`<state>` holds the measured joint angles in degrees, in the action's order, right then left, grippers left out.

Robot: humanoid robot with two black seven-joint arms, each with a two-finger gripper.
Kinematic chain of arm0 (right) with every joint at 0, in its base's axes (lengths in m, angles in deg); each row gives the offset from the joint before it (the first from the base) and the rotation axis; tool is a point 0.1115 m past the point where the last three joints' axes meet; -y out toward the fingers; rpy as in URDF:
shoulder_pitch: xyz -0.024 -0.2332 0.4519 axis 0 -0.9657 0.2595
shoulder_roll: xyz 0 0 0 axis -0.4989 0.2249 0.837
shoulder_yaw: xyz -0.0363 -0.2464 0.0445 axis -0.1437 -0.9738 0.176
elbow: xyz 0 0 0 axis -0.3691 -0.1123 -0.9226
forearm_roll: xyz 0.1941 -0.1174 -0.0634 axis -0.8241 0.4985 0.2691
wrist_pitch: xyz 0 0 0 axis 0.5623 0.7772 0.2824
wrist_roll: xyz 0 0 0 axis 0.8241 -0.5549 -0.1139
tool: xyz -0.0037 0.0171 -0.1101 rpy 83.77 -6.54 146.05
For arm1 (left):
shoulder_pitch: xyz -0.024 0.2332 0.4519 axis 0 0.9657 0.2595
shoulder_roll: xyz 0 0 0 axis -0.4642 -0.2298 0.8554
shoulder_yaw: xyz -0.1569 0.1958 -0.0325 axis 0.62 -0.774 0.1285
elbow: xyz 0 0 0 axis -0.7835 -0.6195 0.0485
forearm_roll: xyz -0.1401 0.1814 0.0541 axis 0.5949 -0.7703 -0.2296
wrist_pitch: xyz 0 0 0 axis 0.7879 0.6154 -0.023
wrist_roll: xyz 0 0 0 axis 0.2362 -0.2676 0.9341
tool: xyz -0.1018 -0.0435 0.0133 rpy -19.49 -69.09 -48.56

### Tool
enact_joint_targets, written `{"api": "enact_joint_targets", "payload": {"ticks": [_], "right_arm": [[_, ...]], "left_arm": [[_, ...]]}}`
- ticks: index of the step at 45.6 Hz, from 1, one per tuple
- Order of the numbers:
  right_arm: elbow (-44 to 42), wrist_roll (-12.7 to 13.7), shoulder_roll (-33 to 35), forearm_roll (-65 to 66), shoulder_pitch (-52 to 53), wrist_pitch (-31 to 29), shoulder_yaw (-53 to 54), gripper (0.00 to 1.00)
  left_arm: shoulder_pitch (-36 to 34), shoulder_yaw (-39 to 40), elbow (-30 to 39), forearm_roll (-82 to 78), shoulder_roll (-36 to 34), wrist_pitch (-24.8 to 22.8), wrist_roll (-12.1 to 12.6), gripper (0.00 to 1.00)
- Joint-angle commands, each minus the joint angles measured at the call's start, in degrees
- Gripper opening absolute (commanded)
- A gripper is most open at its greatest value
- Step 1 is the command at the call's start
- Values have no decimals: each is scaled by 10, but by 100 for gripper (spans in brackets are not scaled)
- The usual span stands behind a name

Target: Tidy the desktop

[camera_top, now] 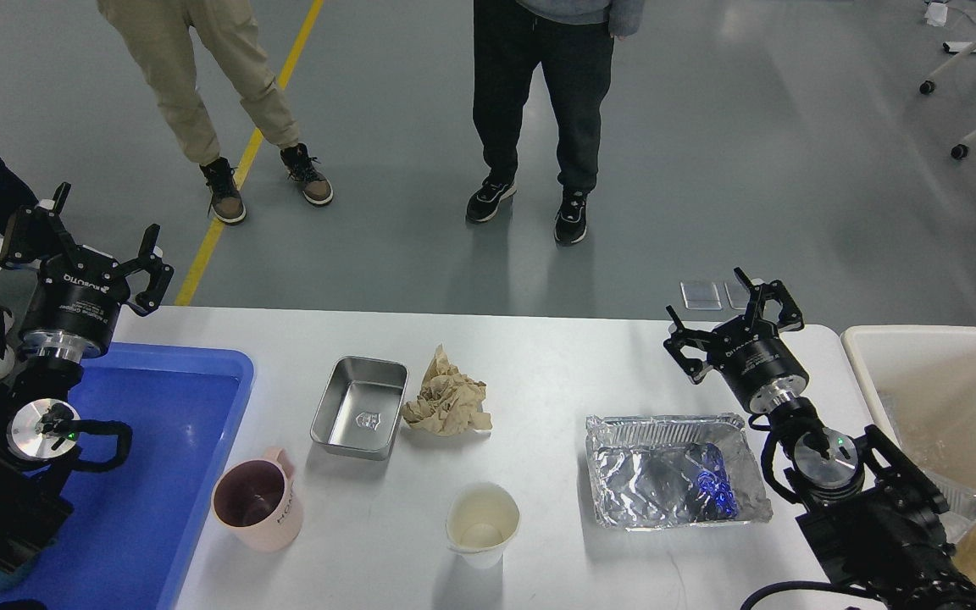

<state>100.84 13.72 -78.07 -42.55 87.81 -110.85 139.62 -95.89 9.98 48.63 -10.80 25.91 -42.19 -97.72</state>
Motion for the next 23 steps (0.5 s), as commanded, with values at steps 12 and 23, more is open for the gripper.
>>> {"api": "enact_joint_targets", "payload": {"ticks": [12,23], "right_arm": [[1,0,2,0,0,0,0,100],[0,0,2,0,0,0,0,100]], "left_arm": [[-3,-2,1,23,-1,-6,-27,100],[-11,-2,0,26,0,6,-22,100]]}}
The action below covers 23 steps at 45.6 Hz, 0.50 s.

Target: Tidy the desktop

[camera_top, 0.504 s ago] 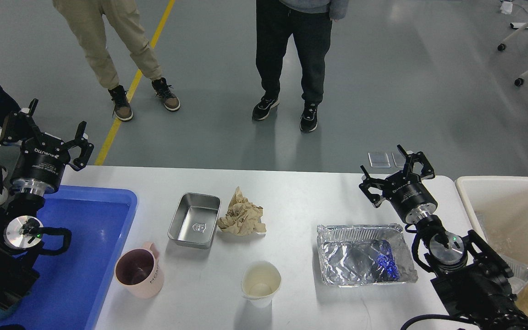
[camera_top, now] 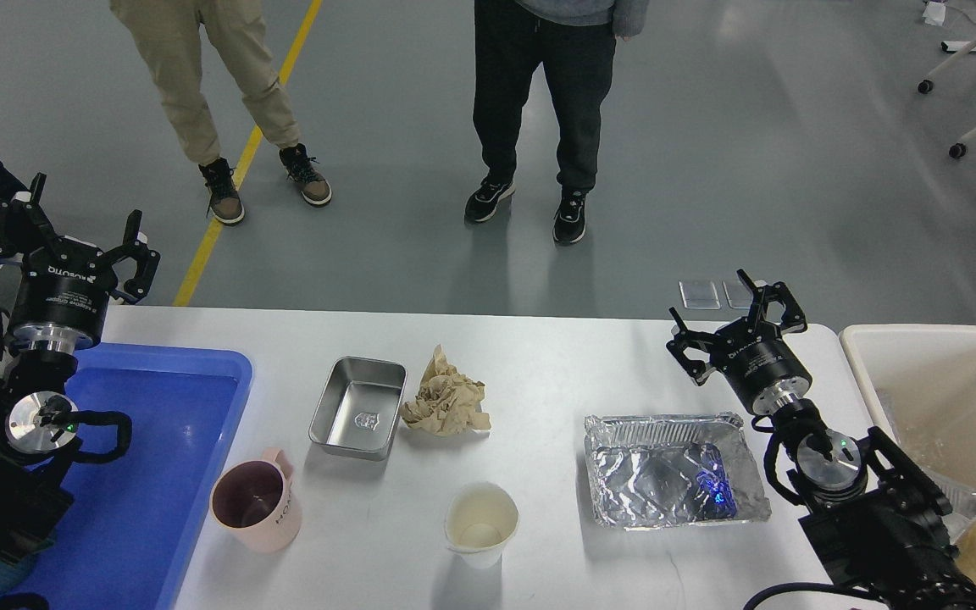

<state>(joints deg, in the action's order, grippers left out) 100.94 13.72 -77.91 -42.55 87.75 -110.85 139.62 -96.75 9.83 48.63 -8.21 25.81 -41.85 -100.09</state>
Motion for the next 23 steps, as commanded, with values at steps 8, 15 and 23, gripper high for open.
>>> {"api": "enact_joint_targets", "payload": {"ticks": [8,15,23], "right_arm": [[-1,0,3,0,0,0,0,100],[0,0,2,0,0,0,0,100],[0,0,2,0,0,0,0,100]], "left_arm": [[-3,1,0,0,1,9,57,100],[-6,0,0,-1,1,9,73,99],[4,7,-2,1,-2,5,49,99]]}}
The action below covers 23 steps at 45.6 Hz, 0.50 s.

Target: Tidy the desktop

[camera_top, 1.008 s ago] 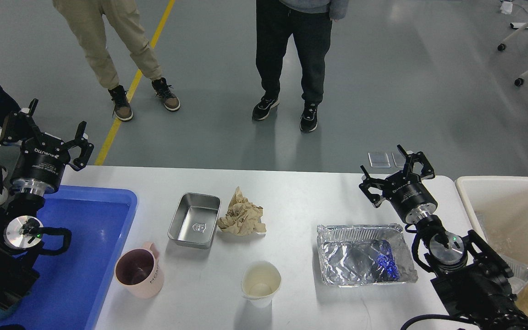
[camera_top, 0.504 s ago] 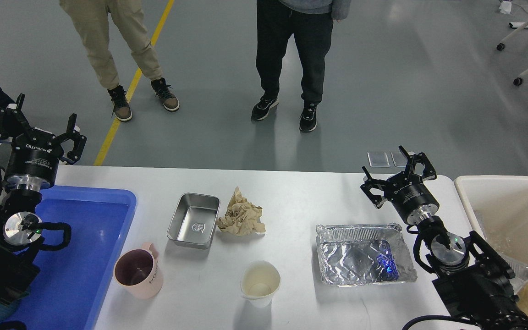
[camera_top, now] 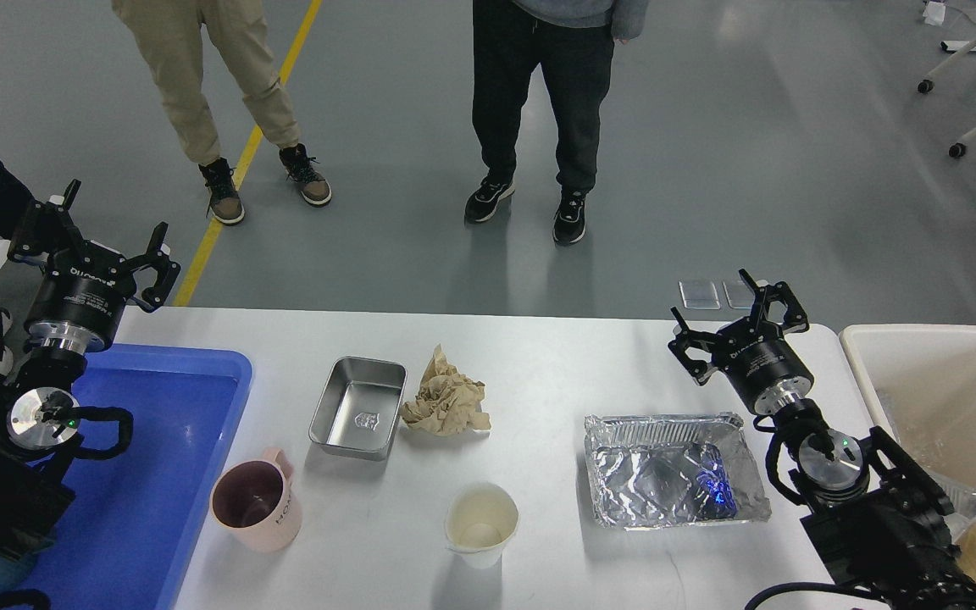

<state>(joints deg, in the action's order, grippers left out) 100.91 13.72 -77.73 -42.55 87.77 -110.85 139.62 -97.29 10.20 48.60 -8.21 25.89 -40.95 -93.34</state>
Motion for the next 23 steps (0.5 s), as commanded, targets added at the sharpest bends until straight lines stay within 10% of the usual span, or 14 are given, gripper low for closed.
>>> {"api": "enact_joint_targets", "payload": {"ticks": [1,8,23], "right_arm": [[1,0,0,0,0,0,0,100],[1,0,0,0,3,3,0,100],[1,1,2,0,3,7,-1,100]], "left_arm": [[11,3,-1,1,-4,-8,-26,99],[34,3,-1,2,-7,-5,-92,99],[26,-9,3,-1,-18,-2,-48,100]]}}
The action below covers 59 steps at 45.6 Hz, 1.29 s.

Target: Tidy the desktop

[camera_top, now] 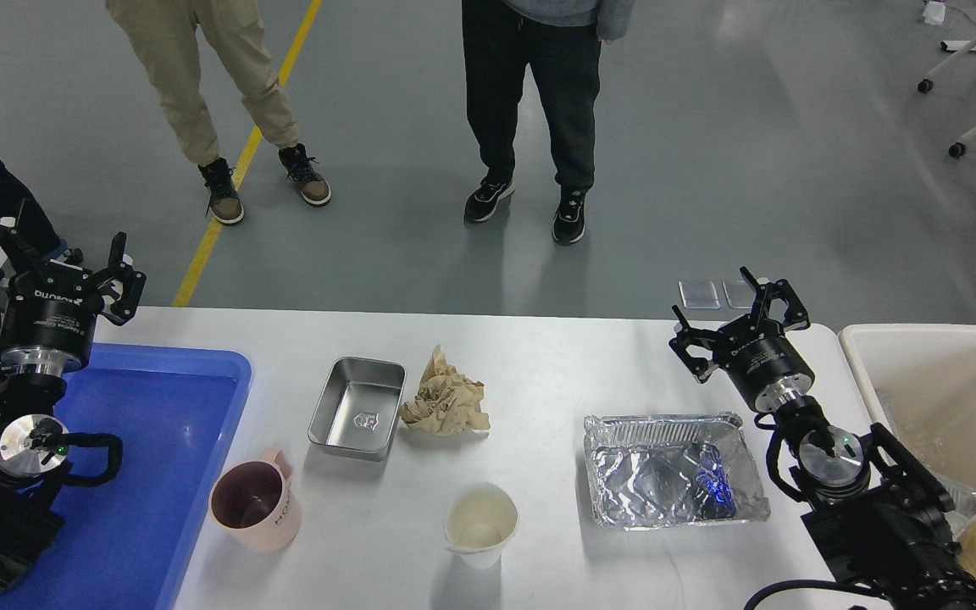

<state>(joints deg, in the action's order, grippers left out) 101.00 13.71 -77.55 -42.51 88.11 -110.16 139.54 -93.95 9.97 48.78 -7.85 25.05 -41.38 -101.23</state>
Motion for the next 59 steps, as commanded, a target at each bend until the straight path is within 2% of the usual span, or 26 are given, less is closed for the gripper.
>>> {"api": "enact_joint_targets", "payload": {"ticks": [1,6,10,18,24,31,36,45,50,59], "right_arm": [[1,0,0,0,-1,0,0,100],[8,0,2,0,-2,0,1,100],[23,0,7,0,-5,0,1,100],[44,0,17,0,-9,0,2,100],[59,0,25,0,-18,0,3,100],[80,0,38,0,-26,0,3,100],[87,0,49,0,-30,0,3,100],[96,1,68,0,-38,5,0,100],[96,1,76,0,-42,7,1,100],[96,1,83,0,-47,6,0,100]], "left_arm": [[-9,-9,1,-9,-12,3,44,100],[-41,-65,6,-41,-64,3,122,100],[-93,-159,7,-76,-109,-4,156,99],[-196,-374,20,-125,-204,-19,153,99],[-273,-518,31,-190,-243,-29,152,99],[-323,-605,136,-246,-326,-66,160,99],[-355,-638,220,-337,-380,-77,161,99],[-369,-640,368,-479,-514,-160,162,100],[-372,-637,398,-524,-563,-212,161,100],[-424,-632,398,-539,-640,-212,162,100]]}}
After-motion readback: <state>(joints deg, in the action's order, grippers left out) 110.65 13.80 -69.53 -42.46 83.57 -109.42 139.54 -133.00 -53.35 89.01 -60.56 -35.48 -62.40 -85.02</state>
